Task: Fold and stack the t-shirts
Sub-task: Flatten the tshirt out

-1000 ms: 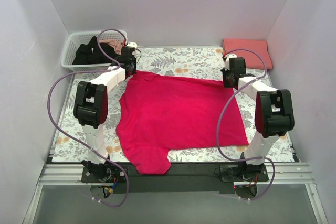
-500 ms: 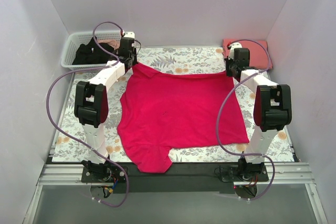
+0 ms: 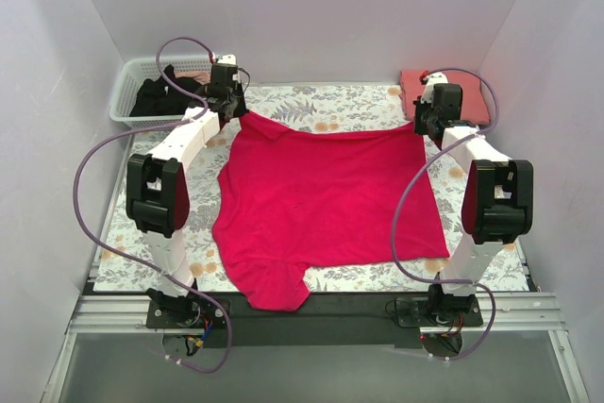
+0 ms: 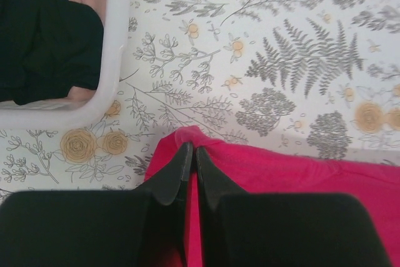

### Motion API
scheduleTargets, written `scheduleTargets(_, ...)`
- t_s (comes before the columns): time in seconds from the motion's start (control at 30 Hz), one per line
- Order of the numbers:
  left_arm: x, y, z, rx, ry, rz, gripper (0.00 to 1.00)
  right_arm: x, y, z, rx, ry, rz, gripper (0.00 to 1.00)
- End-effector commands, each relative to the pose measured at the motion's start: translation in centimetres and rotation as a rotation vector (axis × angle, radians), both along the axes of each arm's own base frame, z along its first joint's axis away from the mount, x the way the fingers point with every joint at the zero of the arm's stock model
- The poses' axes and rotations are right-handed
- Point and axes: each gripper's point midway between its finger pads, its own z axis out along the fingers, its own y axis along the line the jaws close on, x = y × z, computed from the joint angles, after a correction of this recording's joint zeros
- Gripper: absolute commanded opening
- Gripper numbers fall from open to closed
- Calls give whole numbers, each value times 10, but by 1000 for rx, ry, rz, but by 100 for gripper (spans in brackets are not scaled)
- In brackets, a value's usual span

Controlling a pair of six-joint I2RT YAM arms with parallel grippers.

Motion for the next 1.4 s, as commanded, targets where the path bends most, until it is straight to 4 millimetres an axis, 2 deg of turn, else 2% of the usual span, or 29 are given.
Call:
scheduleTargets(0.0,-6,-13,69,-98,-116,-32,0,4,-4,28,18,-77,-6,1)
scheduleTargets(0.1,-10,-26,81,-151,-154,-59,0,2,-4,31,21,-84,-9,1)
scheduleTargets(0.2,-5,-24,55,-137,-103,-38,0,2,-5,25,21,-70,-19,1)
scheduleTargets(0.23,-4,-27,53,-149,-89,-41,0,1,-5,23,22,-65,-25,1)
scheduleTargets(0.27,-8,-31,44,-160,-54,-50,0,-1,-20,21,21,-61,-57,1)
scheduleTargets(0.37,-17,-46,53,-199,-97,-70,0,-5,-24,17,20,-52,-67,1)
scheduleTargets(0.4,-19,-45,67,-203,-143,-71,0,-5,-26,15,21,-47,-73,1)
scheduleTargets(0.47,-19,-45,69,-209,-168,-67,0,-5,-26,15,36,-45,-72,1)
scheduleTargets(0.67,-16,-49,102,-230,-255,-78,0,-2,-31,16,30,-56,-91,1)
scheduleTargets(0.7,-16,-48,92,-218,-248,-74,0,-1,-32,11,35,-47,-100,1)
scheduleTargets(0.77,-1,-43,57,-160,-200,-50,0,0,-35,5,32,-34,-110,1)
scheduleTargets(0.83,11,-44,43,-134,-170,-40,0,2,-37,-4,59,-16,-139,1)
scheduleTargets(0.87,16,-45,24,-123,-138,-40,0,2,-38,-7,62,-10,-142,1)
scheduleTargets(1.0,32,-46,8,-100,-143,-30,0,6,-39,-21,64,16,-139,1)
scheduleTargets(1.2,58,-57,7,-110,-184,-59,0,16,-46,-33,79,34,-170,1)
scheduleTargets(1.23,61,-58,9,-112,-195,-60,5,20,-48,-30,83,23,-180,2)
scheduleTargets(1.3,69,-60,14,-114,-225,-61,13,23,-51,-33,108,29,-202,13)
scheduleTargets(1.33,73,-58,17,-114,-237,-60,35,25,-52,-32,122,25,-206,18)
scheduleTargets(1.37,74,-57,22,-115,-249,-56,41,29,-52,-25,133,9,-203,25)
